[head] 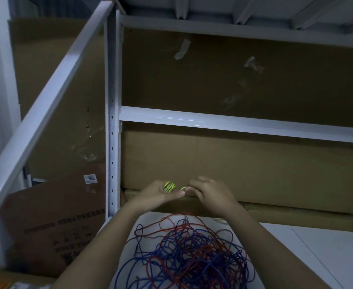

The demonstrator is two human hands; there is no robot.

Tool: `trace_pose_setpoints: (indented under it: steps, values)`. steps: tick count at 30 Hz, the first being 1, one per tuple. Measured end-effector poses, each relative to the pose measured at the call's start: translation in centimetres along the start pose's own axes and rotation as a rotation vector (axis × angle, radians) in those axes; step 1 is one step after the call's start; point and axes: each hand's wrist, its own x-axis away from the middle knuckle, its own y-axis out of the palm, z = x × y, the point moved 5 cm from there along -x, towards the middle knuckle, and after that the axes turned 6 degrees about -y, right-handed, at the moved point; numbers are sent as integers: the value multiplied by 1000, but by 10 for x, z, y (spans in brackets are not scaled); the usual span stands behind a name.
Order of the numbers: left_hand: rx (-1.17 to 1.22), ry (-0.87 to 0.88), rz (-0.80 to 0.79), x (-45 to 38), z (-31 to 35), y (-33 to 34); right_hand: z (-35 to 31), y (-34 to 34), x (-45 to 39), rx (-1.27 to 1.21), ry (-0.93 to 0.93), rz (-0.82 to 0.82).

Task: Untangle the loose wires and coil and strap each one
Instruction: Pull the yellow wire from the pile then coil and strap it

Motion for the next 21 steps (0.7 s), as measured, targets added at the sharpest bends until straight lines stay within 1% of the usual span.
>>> trace_pose_setpoints:
  steps: [2, 4, 6, 7, 8, 9, 10, 12, 14, 15, 17, 18, 19, 21]
  values:
    - [47, -9, -52, 1, 4, 3, 2, -6, -3, 56, -78, 43]
    - [130, -3, -91, 2, 8, 5, 6, -11, -6, -4, -99, 87]
    - [192, 3, -128, 3, 11, 3, 11, -8, -10, -277, -28, 81]
    - [183, -7, -135, 2, 12, 2, 12, -5, -11, -427, 14, 57]
    - [149, -32, -127, 2, 12, 1, 12, -1, -12, -522, 46, 48]
    - [102, -69, -99, 0, 11, 1, 12, -1, -12, -547, 67, 69]
    - [48, -107, -57, -2, 8, 0, 13, -4, -13, -533, 81, 120]
    - [-40, -151, 7, -6, 6, 3, 12, -18, -14, -357, 53, 268]
    - [-93, -187, 19, -11, 5, 9, 6, -34, -14, -127, -20, 411]
    - [-113, -209, 17, -13, 5, 13, 4, -40, -13, -69, -38, 469]
    - [-118, -217, -23, -13, 6, 21, 6, -42, -11, -35, -49, 541]
    - [-53, -190, -65, -12, 7, 24, 11, -37, -10, -48, -37, 535]
    - [60, -139, -113, -11, 8, 26, 19, -29, -10, -88, -2, 494]
    - [316, -3, -180, -7, 12, 22, 35, -6, -10, -233, 96, 342]
